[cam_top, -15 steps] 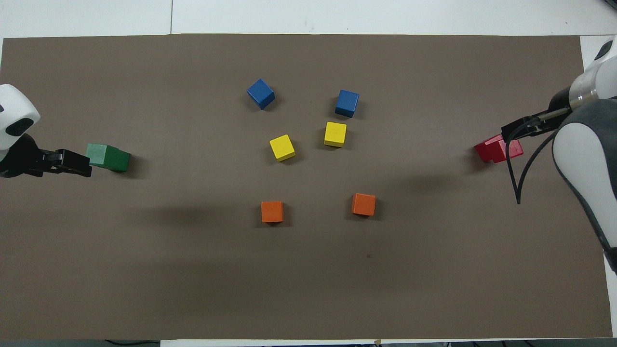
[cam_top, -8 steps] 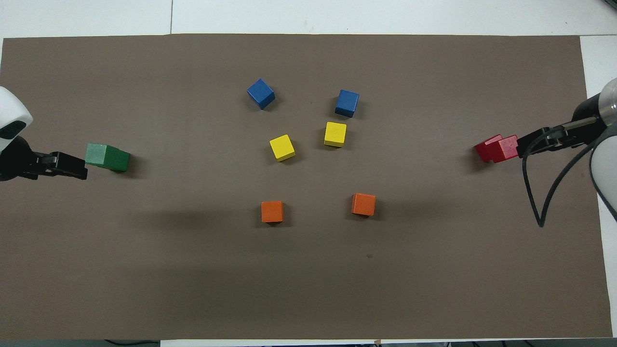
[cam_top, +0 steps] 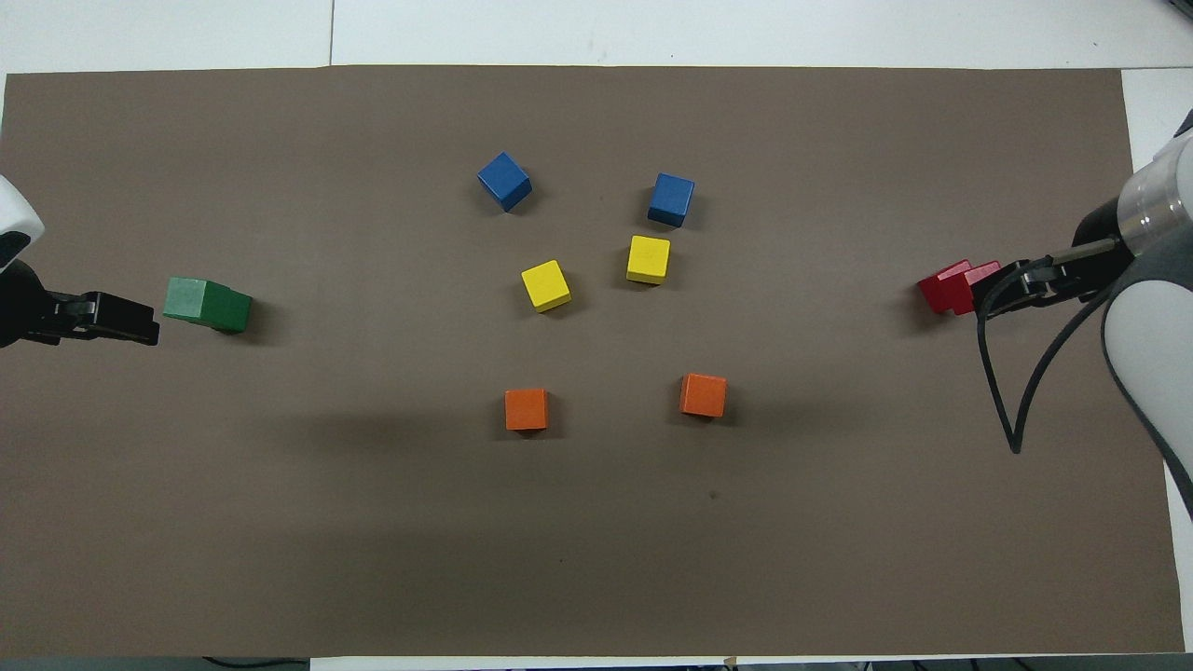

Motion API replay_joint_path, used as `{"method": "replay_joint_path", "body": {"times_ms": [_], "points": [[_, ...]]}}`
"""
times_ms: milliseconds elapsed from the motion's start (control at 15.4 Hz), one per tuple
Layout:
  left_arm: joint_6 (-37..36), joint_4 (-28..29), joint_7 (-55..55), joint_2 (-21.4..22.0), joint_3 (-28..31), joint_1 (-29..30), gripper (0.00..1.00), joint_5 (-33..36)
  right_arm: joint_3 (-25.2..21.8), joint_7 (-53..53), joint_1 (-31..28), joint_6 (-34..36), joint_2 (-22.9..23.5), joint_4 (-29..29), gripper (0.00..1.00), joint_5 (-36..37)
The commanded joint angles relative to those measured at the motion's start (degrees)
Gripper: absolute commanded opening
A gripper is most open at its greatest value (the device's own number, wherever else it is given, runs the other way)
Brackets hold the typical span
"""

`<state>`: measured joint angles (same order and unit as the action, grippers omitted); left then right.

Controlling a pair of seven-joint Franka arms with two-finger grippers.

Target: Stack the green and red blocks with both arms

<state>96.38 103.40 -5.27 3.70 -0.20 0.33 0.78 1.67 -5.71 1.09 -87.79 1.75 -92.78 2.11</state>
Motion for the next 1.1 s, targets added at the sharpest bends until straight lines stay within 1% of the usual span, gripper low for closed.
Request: {"method": "replay_joint_path", "body": {"times_ms": [0, 130, 259, 324, 454, 519, 584, 649, 1038], "points": [[-1.01, -1.17, 1.14, 0.08, -1.46, -0.68, 1.00, 0.01, -0.52, 0.62, 0.06, 0.16, -4.11, -4.25, 1.00, -0.35], [-1.89, -2.23, 2.10, 0.43, -2.87, -0.68, 1.00, 0.01, -0.52, 0.62, -0.03, -0.80, -4.64, -5.83, 1.00, -0.35], [-0.50, -2.24, 3.59, 0.34, -3.05, -0.59, 1.00, -0.08, -1.40, 0.79, 0.14, -4.04, -5.26, -8.20, 1.00, -0.79], [-0.05, -2.32, 5.87, 0.34, -3.22, -0.68, 1.00, -0.08, -1.92, 0.79, 0.14, -4.76, -5.26, -8.38, 1.00, -0.88], [0.12, -2.24, 6.15, 0.34, -4.01, -0.77, 1.00, 0.18, -2.19, 0.88, 0.23, -4.94, -5.18, -8.30, 1.00, -0.97], [0.30, -2.24, 6.06, 0.26, -4.02, -0.68, 1.00, 0.10, -2.72, 0.88, 1.19, -5.03, -5.18, -8.30, 1.00, -1.32], [0.39, -2.32, 6.06, 0.17, -4.02, -0.59, 1.00, 0.10, -5.24, 0.97, 2.94, -5.03, -5.09, -8.21, 1.00, -1.41], [0.39, -2.33, 6.15, 0.08, -3.93, -0.59, 1.00, 0.10, -6.66, 0.97, 3.57, -5.03, -5.00, -8.12, 1.00, -1.58], [-0.49, -2.50, 6.24, -0.01, -3.23, -0.33, 1.00, -0.69, -6.85, 1.06, 3.48, -4.68, -5.09, -7.86, 1.00, -2.02]]}}
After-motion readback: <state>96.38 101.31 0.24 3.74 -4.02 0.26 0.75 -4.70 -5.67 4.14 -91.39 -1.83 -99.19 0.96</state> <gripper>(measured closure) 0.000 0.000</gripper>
